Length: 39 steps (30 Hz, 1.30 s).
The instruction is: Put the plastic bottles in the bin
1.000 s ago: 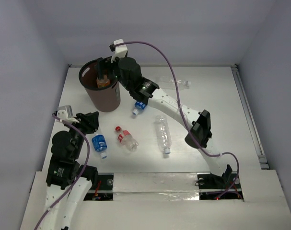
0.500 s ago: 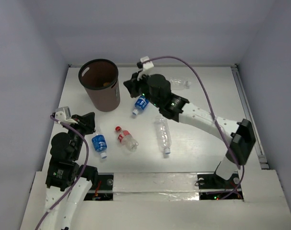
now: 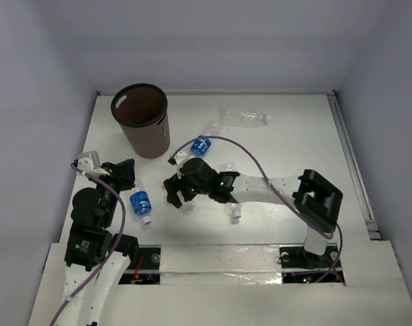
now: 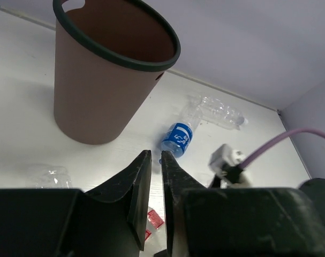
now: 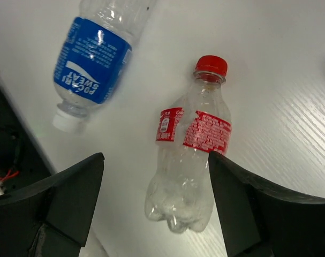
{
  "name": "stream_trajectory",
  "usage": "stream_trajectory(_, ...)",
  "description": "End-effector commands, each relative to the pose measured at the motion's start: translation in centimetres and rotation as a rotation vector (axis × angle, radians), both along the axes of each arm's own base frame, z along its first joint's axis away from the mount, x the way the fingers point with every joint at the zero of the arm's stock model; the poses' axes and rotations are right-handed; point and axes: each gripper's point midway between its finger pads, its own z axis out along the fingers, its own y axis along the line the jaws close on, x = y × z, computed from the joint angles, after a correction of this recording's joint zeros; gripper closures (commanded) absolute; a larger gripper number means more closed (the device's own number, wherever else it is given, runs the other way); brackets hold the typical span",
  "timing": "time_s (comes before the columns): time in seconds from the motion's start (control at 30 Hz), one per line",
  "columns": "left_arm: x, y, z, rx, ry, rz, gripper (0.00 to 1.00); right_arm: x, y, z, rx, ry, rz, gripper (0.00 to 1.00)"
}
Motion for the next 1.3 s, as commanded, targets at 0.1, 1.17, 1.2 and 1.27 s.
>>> stream_trajectory(0.1, -0.1, -0.1, 1.8, -0.015, -0.054, -0.008, 0.87, 1.2, 2.0, -2.7, -0.083, 0.015, -0.006, 0.15)
stream_trajectory(1.17, -0.6, 0.2, 2.4, -0.031, -0.072, 0.010, 0.81, 12.0, 1.2, 26.0, 0.386, -0.477, -0.305, 0.48)
stream_trajectory(1.2, -0.6, 0.3, 2.4, -0.031, -0.073, 0.011, 0.81, 13.2, 1.1, 27.2, 0.415, -0.500, -0.308, 0.48)
stream_trajectory(1.27, -0.7, 0.1, 2.4, -0.034, -0.074, 0.002, 0.81, 14.8, 1.6, 29.4, 0.478, -0.535, -0.316, 0.48)
